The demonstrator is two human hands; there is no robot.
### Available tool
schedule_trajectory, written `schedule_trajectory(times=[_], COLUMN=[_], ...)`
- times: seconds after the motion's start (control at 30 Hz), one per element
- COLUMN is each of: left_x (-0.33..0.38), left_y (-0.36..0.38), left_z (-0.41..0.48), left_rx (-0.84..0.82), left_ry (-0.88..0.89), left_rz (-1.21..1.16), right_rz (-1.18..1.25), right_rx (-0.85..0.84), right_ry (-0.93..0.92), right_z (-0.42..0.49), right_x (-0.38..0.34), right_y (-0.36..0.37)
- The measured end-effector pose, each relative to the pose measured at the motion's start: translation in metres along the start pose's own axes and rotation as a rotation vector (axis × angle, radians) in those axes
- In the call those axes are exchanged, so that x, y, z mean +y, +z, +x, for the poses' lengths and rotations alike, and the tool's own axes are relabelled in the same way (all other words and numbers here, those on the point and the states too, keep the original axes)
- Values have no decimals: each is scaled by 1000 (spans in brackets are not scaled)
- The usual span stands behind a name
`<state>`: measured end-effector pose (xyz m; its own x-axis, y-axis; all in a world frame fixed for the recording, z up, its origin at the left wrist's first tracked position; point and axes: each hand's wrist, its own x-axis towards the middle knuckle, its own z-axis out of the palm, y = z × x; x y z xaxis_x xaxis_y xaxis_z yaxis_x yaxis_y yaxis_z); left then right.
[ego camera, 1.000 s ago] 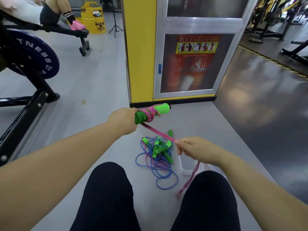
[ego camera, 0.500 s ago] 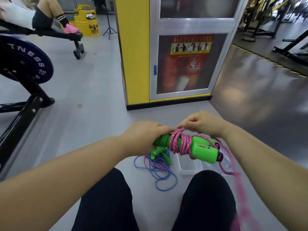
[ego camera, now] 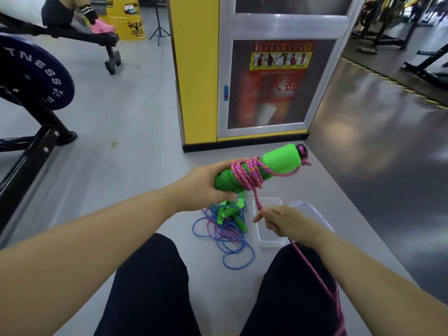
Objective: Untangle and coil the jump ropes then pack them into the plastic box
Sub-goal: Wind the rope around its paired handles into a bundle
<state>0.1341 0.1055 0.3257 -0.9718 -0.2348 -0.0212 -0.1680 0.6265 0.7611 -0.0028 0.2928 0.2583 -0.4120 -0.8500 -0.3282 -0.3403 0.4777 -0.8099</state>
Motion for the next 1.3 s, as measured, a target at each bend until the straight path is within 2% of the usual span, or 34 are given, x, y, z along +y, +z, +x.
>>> schedule_trajectory(times=[0.07,0.13,0.2,0.3,0.37,0.47,0.57,0.63,0.77,0.87,0.93,0.97,1.07,1.17,1.3], left_x=[-4,-14,-26,-37,-35,-28,-22,-16,-2,2,-2,-4,-12,-13,-7], left_y=[-1,-6,-12,-12,0,16,19,14,8,14,18,20,21,28,41], left_z=[5,9,12,12,11,11,8,3,-10,-13,-10,-8,-4,1,5], left_rx=[61,140,215,192,151,83,-15,-78,-77,-6,59,86,138,181,188], left_ry=[-91,-178,-268,-348,-310,-146,62,149,245,67,-83,-146,-271,-361,-419], left_rz=[1,42,157,533,747,929,954,824,200,-163,-380,-467,-544,-593,-626], right_rz=[18,-74,-340,-661,-762,-887,-776,-634,-157,-13,202,222,28,-162,-400], right_rx=[25,101,152,123,129,254,256,178,84,174,176,175,258,376,221], right_ry=[28,42,5,-172,-324,-520,-532,-419,-224,-38,-64,-74,-90,-214,-336], right_z=[-4,-8,-13,-17,-17,-9,4,13,12,4,4,4,0,-10,-21], right_x=[-4,-11,-22,-47,-69,-101,-108,-99,-75,-51,-36,-31,-28,-37,-65], right_y=[8,7,0,-7,-11,-28,-58,-72,-66,-36,-15,-8,2,10,15])
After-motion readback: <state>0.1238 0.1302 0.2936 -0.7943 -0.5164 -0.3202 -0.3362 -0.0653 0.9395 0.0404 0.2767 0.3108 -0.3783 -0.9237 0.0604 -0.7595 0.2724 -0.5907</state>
